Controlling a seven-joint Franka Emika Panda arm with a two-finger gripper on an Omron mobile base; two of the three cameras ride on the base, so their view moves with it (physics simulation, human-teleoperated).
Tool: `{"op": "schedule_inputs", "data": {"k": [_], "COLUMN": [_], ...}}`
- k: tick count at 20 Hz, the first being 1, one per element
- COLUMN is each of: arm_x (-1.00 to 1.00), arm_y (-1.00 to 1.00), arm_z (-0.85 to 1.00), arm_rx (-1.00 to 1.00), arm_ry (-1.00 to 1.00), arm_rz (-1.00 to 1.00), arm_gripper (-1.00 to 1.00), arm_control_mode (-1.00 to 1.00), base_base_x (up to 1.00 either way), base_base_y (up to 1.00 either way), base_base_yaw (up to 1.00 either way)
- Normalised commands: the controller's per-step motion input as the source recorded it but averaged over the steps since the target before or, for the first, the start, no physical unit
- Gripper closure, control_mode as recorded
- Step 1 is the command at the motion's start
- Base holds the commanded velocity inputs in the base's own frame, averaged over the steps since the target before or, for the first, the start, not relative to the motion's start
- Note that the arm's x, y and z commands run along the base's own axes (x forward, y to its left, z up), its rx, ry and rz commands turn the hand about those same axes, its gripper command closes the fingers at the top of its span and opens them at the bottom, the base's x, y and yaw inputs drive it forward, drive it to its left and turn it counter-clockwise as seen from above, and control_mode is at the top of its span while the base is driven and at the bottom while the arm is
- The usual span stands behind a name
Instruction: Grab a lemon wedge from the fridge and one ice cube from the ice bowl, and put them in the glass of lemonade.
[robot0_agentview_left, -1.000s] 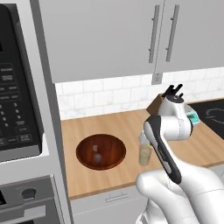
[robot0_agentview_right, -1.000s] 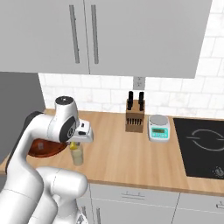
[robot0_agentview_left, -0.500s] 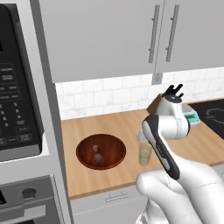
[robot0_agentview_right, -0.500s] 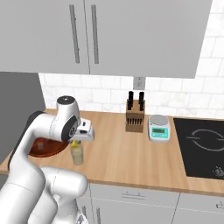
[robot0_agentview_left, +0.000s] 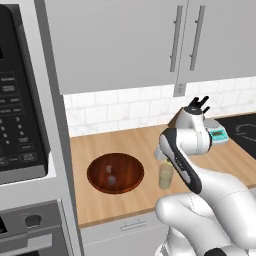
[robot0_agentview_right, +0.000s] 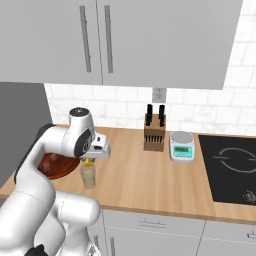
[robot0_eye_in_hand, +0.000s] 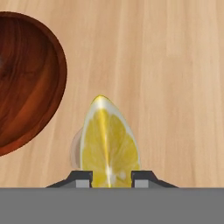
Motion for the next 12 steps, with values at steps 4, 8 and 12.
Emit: {"op": "schedule_inputs", "data": {"k": [4,8,12], "arm_x": [0.00,0.04,0.12], "arm_y": [0.00,0.00,0.00], "arm_z": [-0.14,0.00,0.00], "arm_rx": [0.00,0.00,0.00], "arm_ry": [0.00,0.00,0.00], "arm_rz": [0.00,0.00,0.00], "arm_gripper": [1.00,1.00,1.00], "arm_control_mode": [-1.00,-1.00,-1.00], "base_base_x": [0.00,0.00,0.00], "base_base_y": [0.00,0.00,0.00], "base_base_yaw": [0.00,0.00,0.00]}}
